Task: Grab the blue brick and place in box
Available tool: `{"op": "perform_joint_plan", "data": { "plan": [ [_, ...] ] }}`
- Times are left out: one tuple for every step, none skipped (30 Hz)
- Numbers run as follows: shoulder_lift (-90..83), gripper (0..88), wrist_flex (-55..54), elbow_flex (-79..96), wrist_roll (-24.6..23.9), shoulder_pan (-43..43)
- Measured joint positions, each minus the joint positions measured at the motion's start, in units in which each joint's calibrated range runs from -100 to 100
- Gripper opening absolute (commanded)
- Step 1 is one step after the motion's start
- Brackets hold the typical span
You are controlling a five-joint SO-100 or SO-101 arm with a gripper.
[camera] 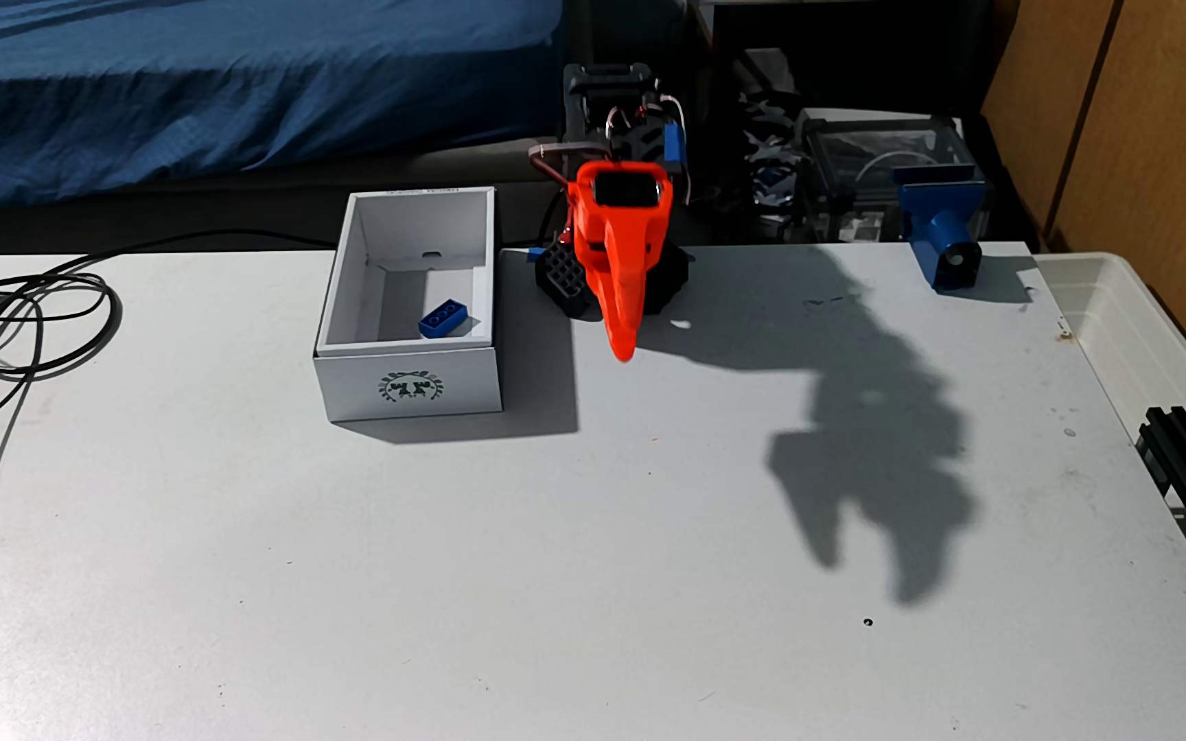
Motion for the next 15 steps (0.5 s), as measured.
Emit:
{"op": "perform_joint_plan", "data": {
  "plan": [
    [-0.3,14.8,0.1,0.4,0.2,0.1],
    [-0.4,14.8,0.4,1.2,0.3,0.4],
    [-0.4,14.8,1.1,1.5,0.4,0.7],
    [-0.4,15.0,2.1,1.5,0.4,1.1],
    [-0.5,15.2,3.8,1.5,0.4,1.2],
    [-0.5,15.4,6.0,1.5,0.4,1.3],
    [-0.5,15.4,8.3,1.6,0.4,1.3],
    [-0.5,15.0,10.6,1.6,0.4,1.3],
    [-0.5,14.9,12.5,1.6,0.4,1.3],
    [-0.5,14.8,14.1,1.6,0.4,1.3],
    [-0.5,14.8,15.5,1.6,0.4,1.3],
    [-0.5,14.7,16.5,1.6,0.4,1.3],
    [-0.5,14.6,17.1,1.6,0.4,1.3],
    [-0.5,14.5,17.6,1.6,0.4,1.5],
    [-0.5,13.2,17.9,1.6,0.4,1.5]
  ]
}}
